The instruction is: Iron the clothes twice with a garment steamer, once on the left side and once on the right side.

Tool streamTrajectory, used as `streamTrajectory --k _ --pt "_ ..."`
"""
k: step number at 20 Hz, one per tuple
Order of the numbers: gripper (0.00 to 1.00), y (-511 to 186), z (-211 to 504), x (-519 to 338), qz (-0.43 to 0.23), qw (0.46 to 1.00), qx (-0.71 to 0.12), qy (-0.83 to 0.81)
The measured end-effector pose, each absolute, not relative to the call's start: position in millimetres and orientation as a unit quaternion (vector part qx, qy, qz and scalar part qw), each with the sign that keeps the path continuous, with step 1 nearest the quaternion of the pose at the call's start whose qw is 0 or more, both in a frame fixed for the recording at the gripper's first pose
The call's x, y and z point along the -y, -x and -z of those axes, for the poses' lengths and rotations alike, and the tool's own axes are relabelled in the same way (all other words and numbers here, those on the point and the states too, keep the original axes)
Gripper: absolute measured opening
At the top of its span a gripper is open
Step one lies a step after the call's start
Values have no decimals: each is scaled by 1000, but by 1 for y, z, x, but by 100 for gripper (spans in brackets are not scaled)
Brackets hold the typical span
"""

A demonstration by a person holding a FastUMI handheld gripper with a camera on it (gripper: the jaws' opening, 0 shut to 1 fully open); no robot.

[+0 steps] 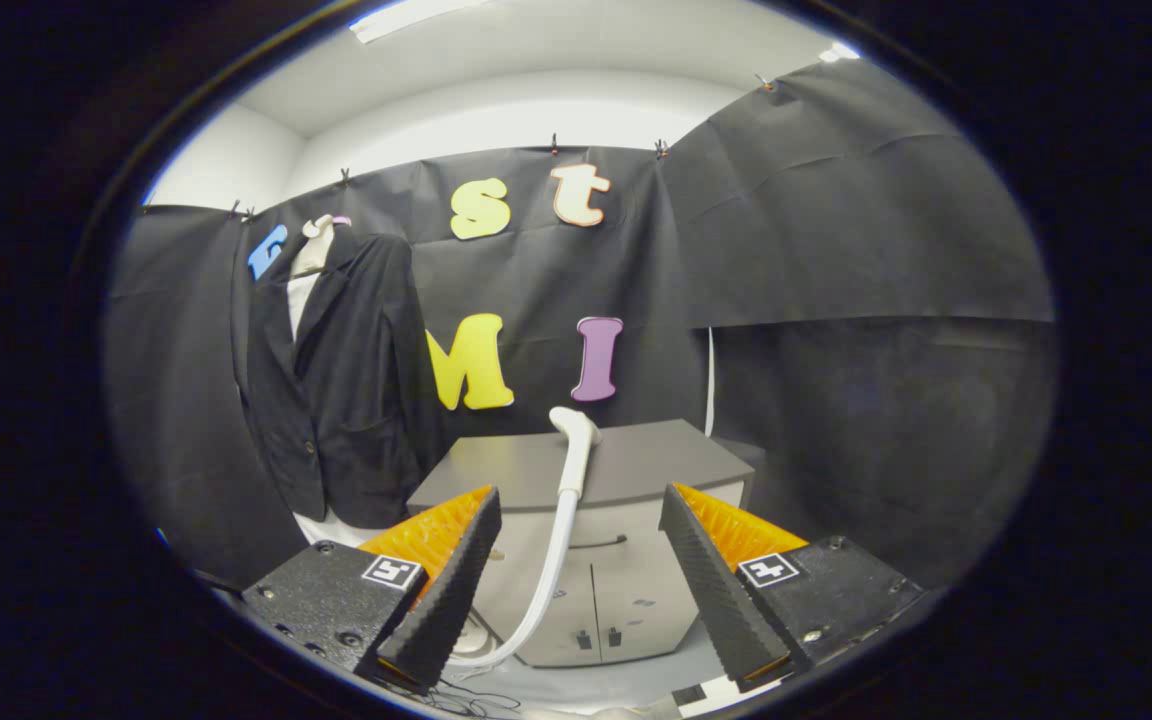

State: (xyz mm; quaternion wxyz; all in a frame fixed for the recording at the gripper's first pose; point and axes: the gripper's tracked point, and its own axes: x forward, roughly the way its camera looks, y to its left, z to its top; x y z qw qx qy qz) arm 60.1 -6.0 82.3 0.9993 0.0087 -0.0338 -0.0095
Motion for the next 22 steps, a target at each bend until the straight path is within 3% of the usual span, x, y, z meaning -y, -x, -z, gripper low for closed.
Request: streamTrajectory --k 10,22 --pt "100 -210 -155 -4 -10 999 26 16" --pt "100 -404 -113 4 -26 994 -108 10"
